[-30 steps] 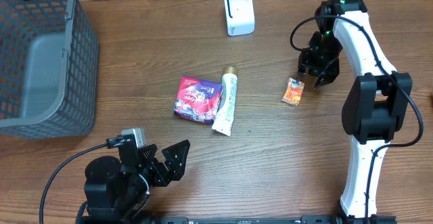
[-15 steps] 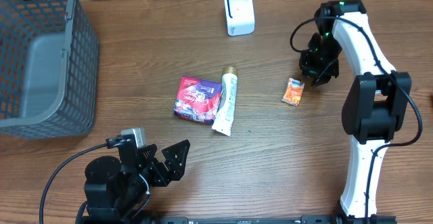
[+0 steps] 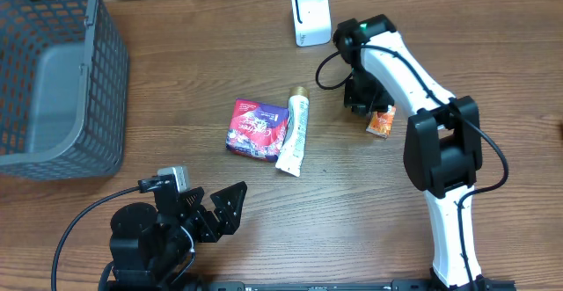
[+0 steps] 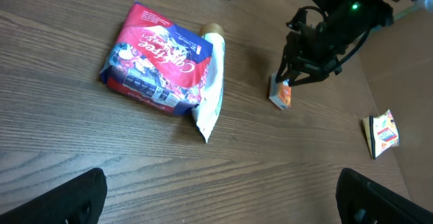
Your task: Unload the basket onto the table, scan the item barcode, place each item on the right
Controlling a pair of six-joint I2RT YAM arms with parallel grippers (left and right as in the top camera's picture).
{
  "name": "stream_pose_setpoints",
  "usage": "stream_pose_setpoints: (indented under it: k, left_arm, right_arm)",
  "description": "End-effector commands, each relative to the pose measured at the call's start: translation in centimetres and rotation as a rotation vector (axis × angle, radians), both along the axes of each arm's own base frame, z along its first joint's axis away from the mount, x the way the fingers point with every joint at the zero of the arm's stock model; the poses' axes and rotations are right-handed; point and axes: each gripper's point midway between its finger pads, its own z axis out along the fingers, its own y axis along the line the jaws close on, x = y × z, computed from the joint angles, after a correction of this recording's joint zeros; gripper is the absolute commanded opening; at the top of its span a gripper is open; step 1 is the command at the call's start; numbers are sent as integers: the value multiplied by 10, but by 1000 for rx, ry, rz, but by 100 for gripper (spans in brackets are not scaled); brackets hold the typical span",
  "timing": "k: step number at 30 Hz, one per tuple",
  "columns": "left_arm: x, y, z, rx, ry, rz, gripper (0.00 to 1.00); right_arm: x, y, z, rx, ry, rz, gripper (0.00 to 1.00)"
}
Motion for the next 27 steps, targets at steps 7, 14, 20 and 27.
stream_pose_setpoints:
  k: [7,14,20,27]
  left_arm:
    - [0,0,4,-12,-7,4,100]
    - [0,0,4,-12,-7,4,100]
    - [0,0,4,-12,-7,3,99]
    - [0,0,4,-12,-7,4,100]
  right_arm:
    - [-4,-19,-21,-161,-68,-69,25]
    - [-8,-2,-3,-59,-11,-38,4]
    - [0,92,36,607,61,164,4]
    - [-10,142,56,1065,108,209,4]
